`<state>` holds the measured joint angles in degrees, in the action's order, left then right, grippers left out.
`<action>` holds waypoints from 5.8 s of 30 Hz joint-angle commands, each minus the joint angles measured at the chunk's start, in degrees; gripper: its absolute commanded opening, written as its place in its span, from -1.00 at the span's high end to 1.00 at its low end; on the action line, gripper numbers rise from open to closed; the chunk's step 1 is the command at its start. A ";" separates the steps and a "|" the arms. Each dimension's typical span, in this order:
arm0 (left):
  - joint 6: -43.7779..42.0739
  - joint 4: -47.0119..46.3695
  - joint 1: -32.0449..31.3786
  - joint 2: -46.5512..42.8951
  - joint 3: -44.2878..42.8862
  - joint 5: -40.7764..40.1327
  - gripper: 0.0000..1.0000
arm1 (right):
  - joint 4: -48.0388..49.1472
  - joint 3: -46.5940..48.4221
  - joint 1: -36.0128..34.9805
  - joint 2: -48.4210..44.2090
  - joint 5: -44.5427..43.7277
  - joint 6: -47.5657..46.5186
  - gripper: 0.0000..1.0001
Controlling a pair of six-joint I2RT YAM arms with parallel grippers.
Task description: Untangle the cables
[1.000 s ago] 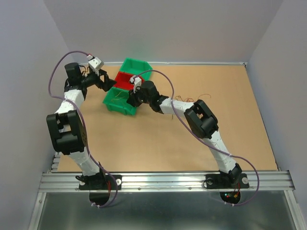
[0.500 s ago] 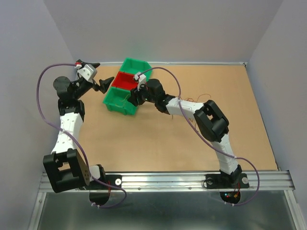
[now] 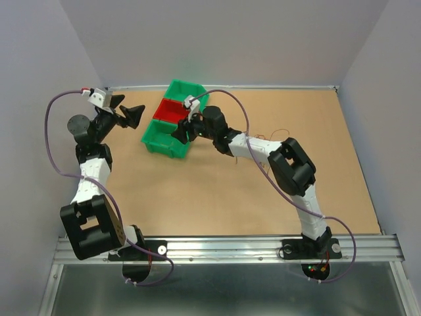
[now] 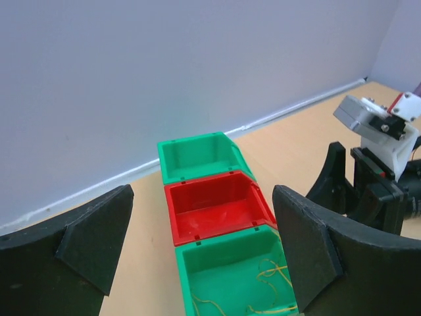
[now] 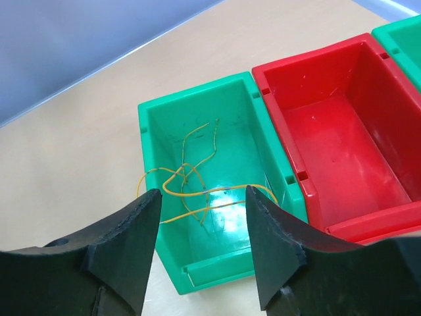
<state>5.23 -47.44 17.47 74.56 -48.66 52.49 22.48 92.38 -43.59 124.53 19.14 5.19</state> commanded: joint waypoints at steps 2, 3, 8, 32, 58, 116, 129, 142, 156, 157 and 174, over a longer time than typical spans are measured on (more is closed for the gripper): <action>11.70 -12.64 1.94 -1.97 3.31 -0.57 -0.98 | 2.13 3.50 -0.61 3.34 2.04 -0.27 -0.18; 12.60 -14.07 2.47 -1.88 3.66 0.24 -0.98 | 2.13 3.51 -0.53 3.70 2.22 -0.27 -0.18; 14.71 -22.06 3.79 0.57 4.54 7.76 -0.98 | 2.13 5.27 -0.61 4.84 3.89 -0.53 -0.30; -3.21 -7.58 -1.83 -6.10 10.26 -4.85 -0.98 | 7.31 -13.19 -0.61 -8.78 2.13 -21.53 -1.00; -7.87 -3.28 -4.82 -6.80 9.91 -8.37 -0.98 | -3.15 8.34 -4.22 8.62 -5.94 -39.12 -1.00; -10.94 23.45 -7.63 18.34 -12.60 -21.11 -0.73 | -39.97 18.54 -7.64 11.62 2.76 -13.72 0.98; -12.62 10.62 -9.13 5.61 0.13 -14.43 -0.74 | -20.83 3.70 -9.49 -3.83 -7.01 -8.98 0.32; -12.62 6.66 -9.83 -0.73 5.07 -13.91 -0.74 | -15.89 -7.82 -9.58 -14.05 -11.30 -6.34 -0.30; -22.46 8.15 -19.76 -6.46 10.35 -17.84 -0.83 | -16.68 -31.01 -8.17 -30.31 -23.79 10.45 -0.86; -22.20 8.41 -19.85 -5.93 9.65 -18.82 -0.83 | -17.72 -31.47 -8.17 -30.40 -23.79 11.58 -0.86; -21.32 10.61 -19.85 -0.65 6.13 -24.89 -0.83 | -30.38 -17.51 -8.70 -9.67 -20.72 11.16 -0.33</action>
<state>-15.64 -34.48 -2.39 75.00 -39.92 28.10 -2.68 69.47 -51.83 111.48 -2.76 17.17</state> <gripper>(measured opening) 0.913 0.702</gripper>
